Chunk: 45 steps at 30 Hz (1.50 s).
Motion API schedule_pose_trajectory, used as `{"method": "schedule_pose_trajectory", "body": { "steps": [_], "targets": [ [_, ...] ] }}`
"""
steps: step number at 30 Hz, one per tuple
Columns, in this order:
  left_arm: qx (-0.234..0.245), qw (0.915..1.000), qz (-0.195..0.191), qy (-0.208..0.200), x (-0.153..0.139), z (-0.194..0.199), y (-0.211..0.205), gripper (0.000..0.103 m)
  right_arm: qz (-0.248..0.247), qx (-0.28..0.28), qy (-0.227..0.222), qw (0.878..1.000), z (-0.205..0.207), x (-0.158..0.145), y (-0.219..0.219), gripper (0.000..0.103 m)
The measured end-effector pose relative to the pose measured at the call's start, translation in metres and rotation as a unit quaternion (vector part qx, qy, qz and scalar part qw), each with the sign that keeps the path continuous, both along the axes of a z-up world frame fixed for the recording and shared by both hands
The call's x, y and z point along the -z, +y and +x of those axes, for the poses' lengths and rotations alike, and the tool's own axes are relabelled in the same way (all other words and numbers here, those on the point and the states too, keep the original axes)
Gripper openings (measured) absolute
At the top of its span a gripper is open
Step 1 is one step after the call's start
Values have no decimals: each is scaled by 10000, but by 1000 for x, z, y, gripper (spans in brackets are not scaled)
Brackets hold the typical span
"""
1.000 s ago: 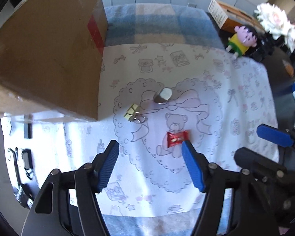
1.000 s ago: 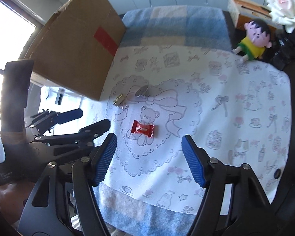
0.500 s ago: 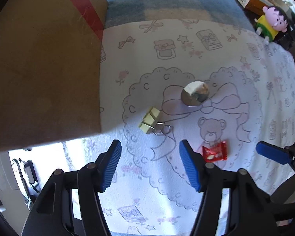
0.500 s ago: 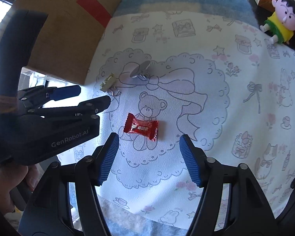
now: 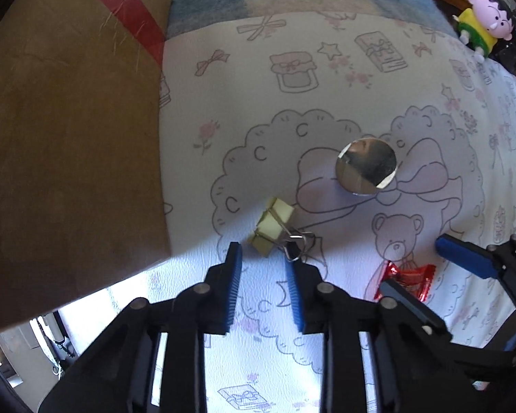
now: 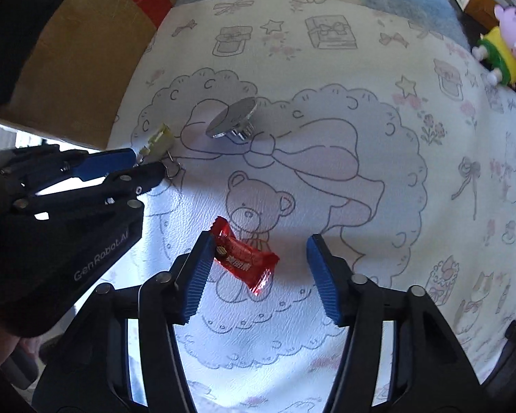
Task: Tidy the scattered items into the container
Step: 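Close the left gripper on the yellow binder clip while the right gripper closes on the red candy, then lift and carry the binder clip and red candy with both grippers over the box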
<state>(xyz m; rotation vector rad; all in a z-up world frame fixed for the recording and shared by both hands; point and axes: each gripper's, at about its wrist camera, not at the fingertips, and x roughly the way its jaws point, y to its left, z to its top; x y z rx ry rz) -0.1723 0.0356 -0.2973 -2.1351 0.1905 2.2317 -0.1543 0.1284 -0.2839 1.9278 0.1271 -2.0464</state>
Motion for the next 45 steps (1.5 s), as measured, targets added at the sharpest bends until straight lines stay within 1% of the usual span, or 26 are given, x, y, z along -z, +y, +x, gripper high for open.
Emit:
{"method": "schedule_pose_trajectory", "body": {
  "steps": [1,2,3,4,5,6,7,12,18,25,28,33,38,45],
  "targets": [
    [13,10000,26,4,1,0,1,13,134,-29,49,9999,1,0,-2,46],
    [28,10000,37,7,1,1,2,12,223,-21,82,9997,1,0,-3,35],
    [41,10000,44,16,2,1,2,11,263,30,96,9996,1,-1,-1,31],
    [40,10000,54,23,2,2,2,11,303,81,110,9994,1,-2,1,23],
    [20,9999,107,19,3,3,1,11,299,140,100,9994,0,-2,3,18],
    [-8,9998,186,9,4,4,0,3,214,226,43,9995,-2,-3,7,18],
    [-21,9997,247,3,4,5,-2,3,108,315,-24,9994,-4,-3,11,17],
    [-22,9989,463,-10,2,16,-4,1,-411,765,-210,9960,-10,-8,32,15],
    [-110,9979,637,56,-4,31,-5,0,-990,1174,-314,9876,-7,-18,54,15],
    [-330,9937,1043,229,-19,46,-12,0,-1067,1223,-198,9865,-3,-37,67,15],
    [-351,9928,1112,286,-26,47,-13,0,-1106,1248,-112,9859,-6,-46,73,15],
    [-314,9919,1143,456,-69,33,-4,0,-1178,1279,86,9847,-7,-63,77,15],
    [-278,9898,1233,652,-91,20,14,0,-1234,1262,302,9838,-6,-90,81,15],
    [-149,9860,1337,985,-131,26,27,0,-1263,1196,652,9826,-6,-126,79,15]
  ]
}}
